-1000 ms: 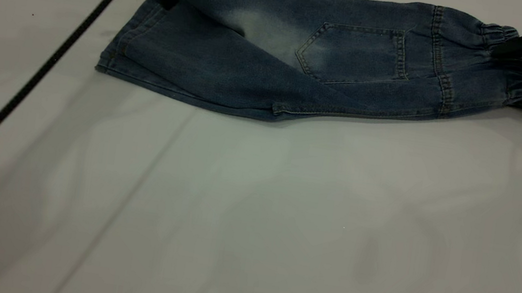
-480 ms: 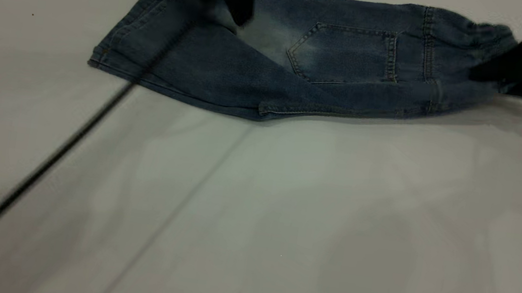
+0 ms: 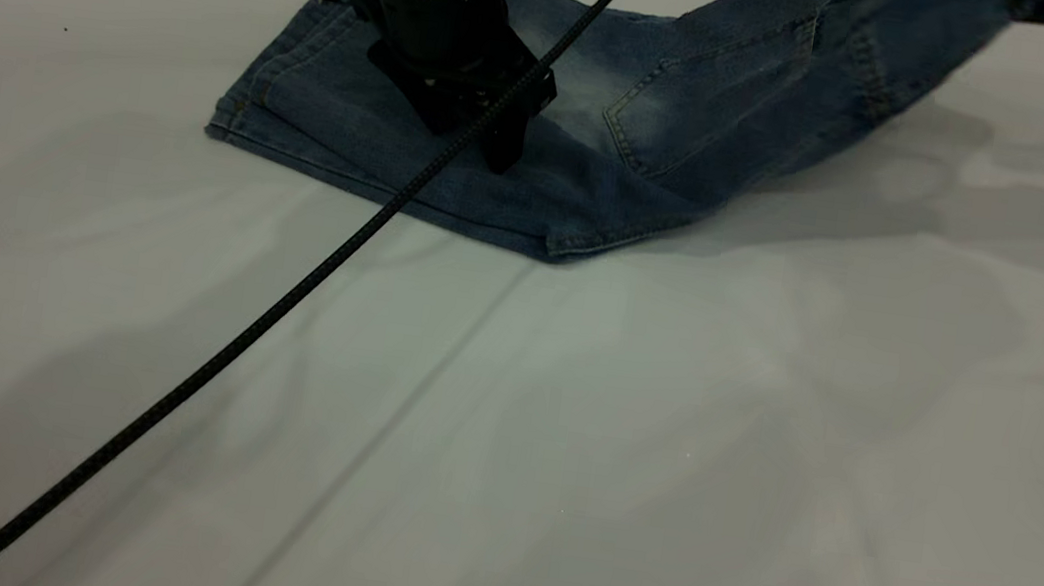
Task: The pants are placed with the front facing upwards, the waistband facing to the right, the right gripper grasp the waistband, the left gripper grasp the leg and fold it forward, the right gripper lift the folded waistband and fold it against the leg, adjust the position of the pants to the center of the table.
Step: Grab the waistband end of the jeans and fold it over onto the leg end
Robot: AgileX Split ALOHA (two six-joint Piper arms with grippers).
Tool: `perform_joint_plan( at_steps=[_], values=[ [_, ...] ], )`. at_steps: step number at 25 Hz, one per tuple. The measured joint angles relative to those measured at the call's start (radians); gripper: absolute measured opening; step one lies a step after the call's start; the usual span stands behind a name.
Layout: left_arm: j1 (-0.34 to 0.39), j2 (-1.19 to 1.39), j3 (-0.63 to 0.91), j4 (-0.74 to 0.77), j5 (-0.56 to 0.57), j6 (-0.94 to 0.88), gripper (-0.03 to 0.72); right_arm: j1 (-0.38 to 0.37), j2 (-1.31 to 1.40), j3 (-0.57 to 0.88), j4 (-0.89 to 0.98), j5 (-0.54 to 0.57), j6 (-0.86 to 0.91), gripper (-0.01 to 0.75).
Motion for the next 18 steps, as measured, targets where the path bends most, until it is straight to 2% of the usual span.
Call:
perform_joint_plan(
  at_steps=[8,13,18],
  values=[
    [-0.004,0.0,-0.004,-0.031,0.006,0.0,0.482,0.184,-0.006,-0.064,0.093,0.028,0.009,0.083],
    [0.017,-0.045,-0.088,-0.039,0.179,-0.017,0.482,0.202,-0.006,-0.075,0.095,0.024,0.027,0.083],
    [0.103,-0.132,-0.19,0.021,0.324,-0.017,0.482,0.201,-0.006,-0.077,0.093,0.023,0.029,0.083]
  ],
)
